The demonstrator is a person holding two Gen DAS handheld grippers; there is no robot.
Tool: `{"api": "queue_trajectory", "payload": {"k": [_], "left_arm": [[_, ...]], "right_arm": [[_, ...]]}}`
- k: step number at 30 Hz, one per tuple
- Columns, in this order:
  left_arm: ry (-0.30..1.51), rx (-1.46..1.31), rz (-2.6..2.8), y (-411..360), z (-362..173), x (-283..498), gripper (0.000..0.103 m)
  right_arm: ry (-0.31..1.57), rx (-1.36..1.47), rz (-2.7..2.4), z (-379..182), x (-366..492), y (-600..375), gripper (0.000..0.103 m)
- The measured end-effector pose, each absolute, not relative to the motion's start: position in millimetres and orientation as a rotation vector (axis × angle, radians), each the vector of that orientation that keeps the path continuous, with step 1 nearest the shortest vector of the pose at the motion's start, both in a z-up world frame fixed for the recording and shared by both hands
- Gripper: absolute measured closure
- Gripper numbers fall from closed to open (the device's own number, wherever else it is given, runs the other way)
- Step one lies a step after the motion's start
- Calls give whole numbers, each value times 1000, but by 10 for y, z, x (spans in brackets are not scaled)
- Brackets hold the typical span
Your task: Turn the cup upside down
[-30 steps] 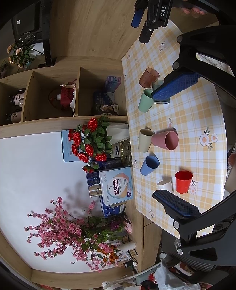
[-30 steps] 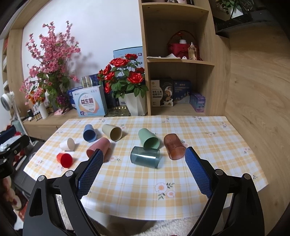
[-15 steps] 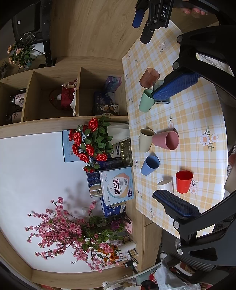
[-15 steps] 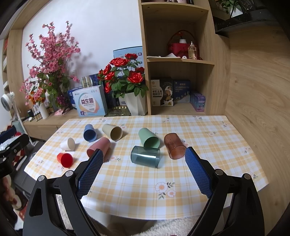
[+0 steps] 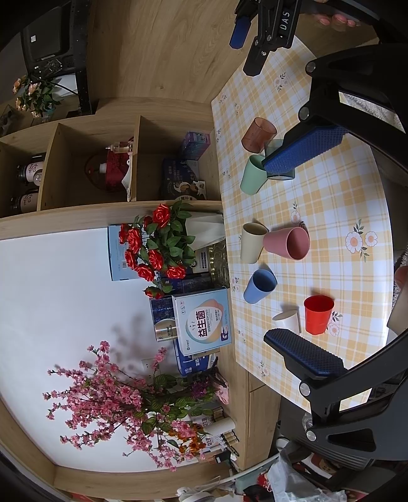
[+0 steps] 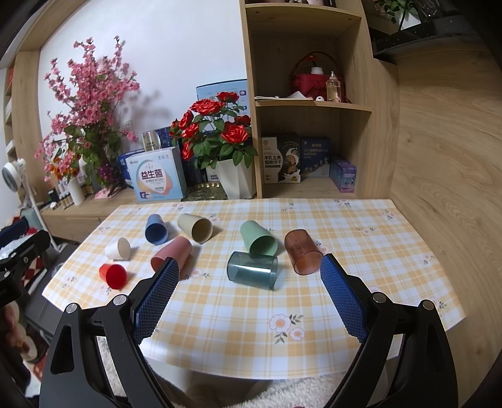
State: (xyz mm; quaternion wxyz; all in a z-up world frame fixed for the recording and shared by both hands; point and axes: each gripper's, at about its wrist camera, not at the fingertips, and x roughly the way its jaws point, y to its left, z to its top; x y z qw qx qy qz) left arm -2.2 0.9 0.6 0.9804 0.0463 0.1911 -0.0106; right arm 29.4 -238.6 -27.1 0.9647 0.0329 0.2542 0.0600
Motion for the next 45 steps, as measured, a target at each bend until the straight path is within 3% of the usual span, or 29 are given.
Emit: {"api": "queue_trajectory", "payload": {"k": [23,45], "left_arm": [[492,8,-41,262,-146,171,6],[808,-222,149,1515,-793,1447,6]], "right_arm": [[564,132,109,-414,417,-2459,15],[738,130,170,-1087,1438,-2565,15]]}}
